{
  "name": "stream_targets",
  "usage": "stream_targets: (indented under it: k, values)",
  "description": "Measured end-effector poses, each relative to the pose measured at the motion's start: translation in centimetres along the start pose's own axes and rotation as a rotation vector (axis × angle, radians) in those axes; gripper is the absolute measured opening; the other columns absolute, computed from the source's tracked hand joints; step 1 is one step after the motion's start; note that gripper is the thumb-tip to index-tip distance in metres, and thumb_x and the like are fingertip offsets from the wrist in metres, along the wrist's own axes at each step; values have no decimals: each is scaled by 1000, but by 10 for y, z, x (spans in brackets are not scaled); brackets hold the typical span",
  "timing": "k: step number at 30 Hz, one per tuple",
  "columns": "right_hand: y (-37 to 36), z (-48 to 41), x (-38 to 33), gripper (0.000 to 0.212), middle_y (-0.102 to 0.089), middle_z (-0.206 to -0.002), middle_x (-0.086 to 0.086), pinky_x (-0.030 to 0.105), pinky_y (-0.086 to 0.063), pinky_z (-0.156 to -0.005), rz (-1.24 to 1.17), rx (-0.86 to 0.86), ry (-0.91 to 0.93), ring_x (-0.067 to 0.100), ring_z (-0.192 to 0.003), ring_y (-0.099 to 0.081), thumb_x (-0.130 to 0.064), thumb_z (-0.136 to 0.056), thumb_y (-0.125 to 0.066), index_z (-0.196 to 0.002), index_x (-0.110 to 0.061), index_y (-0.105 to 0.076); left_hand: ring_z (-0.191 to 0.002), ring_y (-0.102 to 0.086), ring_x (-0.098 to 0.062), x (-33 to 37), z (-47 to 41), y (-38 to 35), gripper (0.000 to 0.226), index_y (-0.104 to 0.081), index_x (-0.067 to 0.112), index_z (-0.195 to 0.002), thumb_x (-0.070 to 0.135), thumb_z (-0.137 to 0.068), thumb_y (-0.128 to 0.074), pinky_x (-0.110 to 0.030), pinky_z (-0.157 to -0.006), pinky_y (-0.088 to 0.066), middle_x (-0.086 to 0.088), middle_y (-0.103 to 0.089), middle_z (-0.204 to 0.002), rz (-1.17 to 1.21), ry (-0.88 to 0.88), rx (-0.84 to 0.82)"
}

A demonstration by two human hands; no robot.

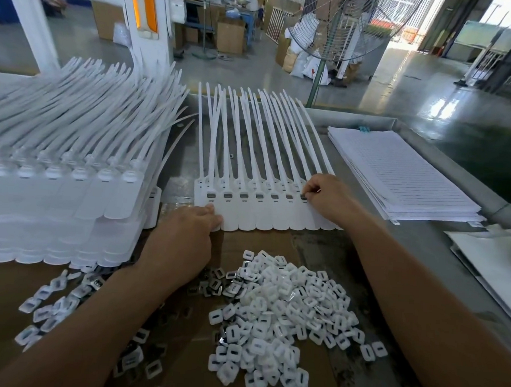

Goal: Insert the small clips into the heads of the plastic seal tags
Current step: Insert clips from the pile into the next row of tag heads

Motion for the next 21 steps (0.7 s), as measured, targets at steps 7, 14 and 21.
stream_targets:
  k: [7, 14, 21]
  values:
    - [2, 0, 0, 9, -67, -94, 5, 28, -44, -78, -125, 101, -49, 21, -94, -59, -3, -81, -64, -80, -7, -71, -125, -43, -20, 2, 1, 3, 45, -57, 15, -124, -3, -85, -41, -26, -106, -27, -3, -47, -137, -18, 2, -1]
    - [3, 1, 4, 28, -64, -92, -1, 27, -43, -80, -168, 93, -74, 14, -92, -56, -8, -81, -66, -63, -26, -57, -125, -43, -20, 2, 1, 3, 44, -58, 14, -123, -2, -85, -41, -28, -106, -28, -3, -45, -139, -20, 1, -22]
    - [8, 15, -23, 13, -65, -88, -3, 35, -50, -81, -41, 59, 65, 14, -84, -59, -15, -85, -61, -73, -19, -61, -123, -45, -22, 3, -1, 3, 45, -58, 12, -121, -4, -83, -42, -32, -107, -31, -6, -47, -137, -26, -2, -31]
Point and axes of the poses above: each hand's wrist, its own z-axis away from the middle knuckle, its own y-axis out of the back of the hand, x = y × z, the point moved 3 cm from there along -z, towards the middle knuckle
